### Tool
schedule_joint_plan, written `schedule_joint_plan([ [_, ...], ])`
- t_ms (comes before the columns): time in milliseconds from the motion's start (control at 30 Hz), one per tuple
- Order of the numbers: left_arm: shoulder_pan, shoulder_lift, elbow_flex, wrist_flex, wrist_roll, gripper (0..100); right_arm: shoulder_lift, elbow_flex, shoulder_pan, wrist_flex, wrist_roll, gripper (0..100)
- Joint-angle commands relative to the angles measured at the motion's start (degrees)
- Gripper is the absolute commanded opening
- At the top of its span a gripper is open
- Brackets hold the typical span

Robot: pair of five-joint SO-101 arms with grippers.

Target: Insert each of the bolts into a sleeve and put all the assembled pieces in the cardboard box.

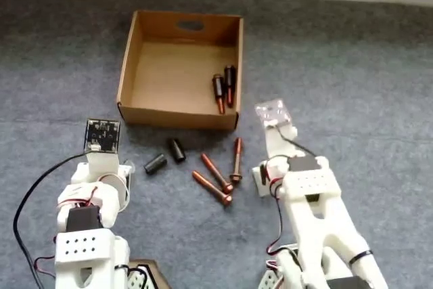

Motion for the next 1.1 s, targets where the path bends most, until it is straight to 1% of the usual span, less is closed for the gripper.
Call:
schedule_joint_plan([
  [0, -0.5, -0.7, -1.9, -1.1, 0.5, 17, -0.2, 3.5, 0.9, -2.6, 2.0, 0.8],
  [100, -0.5, -0.7, -1.9, -1.1, 0.5, 17, -0.2, 5.0, 0.9, -2.4, 1.9, 2.3],
  [233, -0.5, -0.7, -1.9, -1.1, 0.5, 17, -0.3, 5.2, 0.7, -2.2, 2.1, 15.9],
  [267, -0.5, -0.7, -1.9, -1.1, 0.5, 17, -0.3, 5.1, 0.7, -1.8, 2.1, 17.9],
  [500, -0.5, -0.7, -1.9, -1.1, 0.5, 17, -0.2, 0.3, 0.6, -0.3, 2.1, 14.1],
  [700, -0.5, -0.7, -1.9, -1.1, 0.5, 17, -0.2, -0.1, 0.6, -0.3, 2.5, 13.9],
  [800, -0.5, -0.7, -1.9, -1.1, 0.5, 17, -0.1, 0.0, 0.3, 0.6, 5.0, 13.8],
  [900, -0.5, -0.7, -1.9, -1.1, 0.5, 17, -0.1, -0.6, 0.3, 2.8, 5.3, 13.8],
  [1067, -0.5, -0.7, -1.8, -1.1, 0.5, 17, -0.1, -0.5, 0.3, 2.9, 5.4, 13.8],
])
